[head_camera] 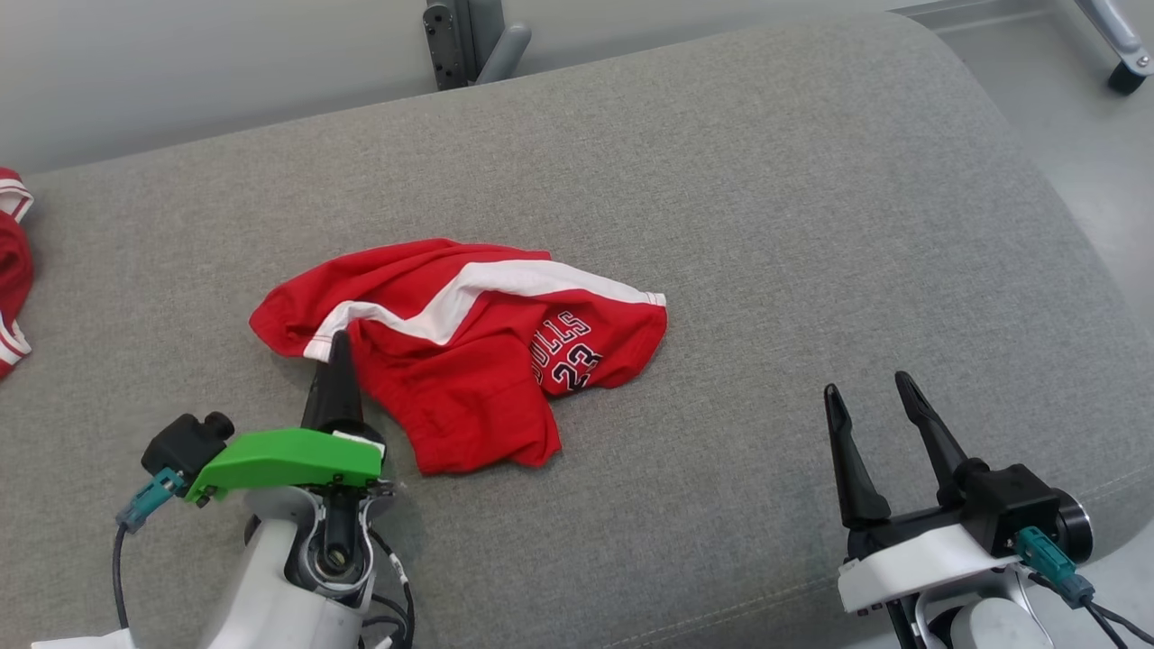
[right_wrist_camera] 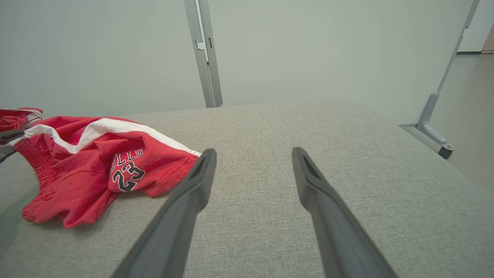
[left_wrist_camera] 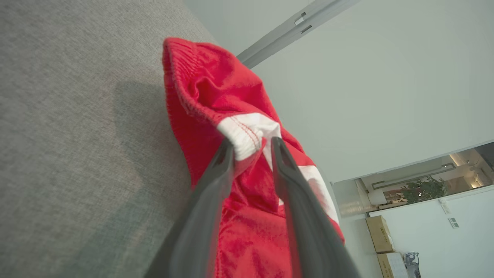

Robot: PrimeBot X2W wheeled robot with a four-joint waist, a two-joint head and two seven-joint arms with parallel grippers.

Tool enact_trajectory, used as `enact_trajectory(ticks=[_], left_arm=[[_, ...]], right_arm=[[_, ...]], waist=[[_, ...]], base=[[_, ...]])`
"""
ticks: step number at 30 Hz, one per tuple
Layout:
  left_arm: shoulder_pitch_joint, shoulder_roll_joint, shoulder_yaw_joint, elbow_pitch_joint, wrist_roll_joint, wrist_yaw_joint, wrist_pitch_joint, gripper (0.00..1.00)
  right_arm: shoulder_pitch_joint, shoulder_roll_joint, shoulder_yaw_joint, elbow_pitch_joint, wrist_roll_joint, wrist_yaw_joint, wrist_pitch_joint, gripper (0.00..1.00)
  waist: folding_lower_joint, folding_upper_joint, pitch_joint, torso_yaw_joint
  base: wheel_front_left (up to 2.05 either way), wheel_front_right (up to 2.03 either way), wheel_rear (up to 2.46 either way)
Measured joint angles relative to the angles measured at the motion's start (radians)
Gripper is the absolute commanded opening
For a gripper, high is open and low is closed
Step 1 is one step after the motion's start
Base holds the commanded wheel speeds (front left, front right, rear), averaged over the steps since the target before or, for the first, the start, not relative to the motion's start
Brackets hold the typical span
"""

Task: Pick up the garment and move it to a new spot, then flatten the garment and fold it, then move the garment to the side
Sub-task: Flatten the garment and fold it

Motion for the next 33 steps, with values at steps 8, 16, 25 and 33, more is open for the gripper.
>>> enact_trajectory(ticks=[8,16,25,33], left_arm=[[0.006,0.012,-0.012,0.002,-0.032,0.0,0.0,0.55],[-0.05,0.015,0.048,0.062,0.005,0.0,0.0,0.39],[-0.062,0.005,0.105,0.073,0.076,0.0,0.0,0.0],[0.051,-0.002,0.065,-0.063,0.175,0.0,0.0,0.0]], right_arm=[[-0.009,0.0,0.005,0.0,0.0,0.0,0.0,1.0],[-0.019,0.0,0.006,0.001,-0.002,0.0,0.0,1.0],[-0.021,0.0,-0.005,0.003,-0.002,0.0,0.0,1.0],[-0.044,0.0,-0.012,0.02,-0.008,0.0,0.0,1.0]], waist=[[0.0,0.0,0.008,-0.006],[0.0,0.0,0.02,-0.021],[0.0,0.0,0.018,-0.012],[0.0,0.0,-0.002,0.03]], base=[[0.0,0.0,0.0],[0.0,0.0,0.0],[0.0,0.0,0.0],[0.0,0.0,0.0]])
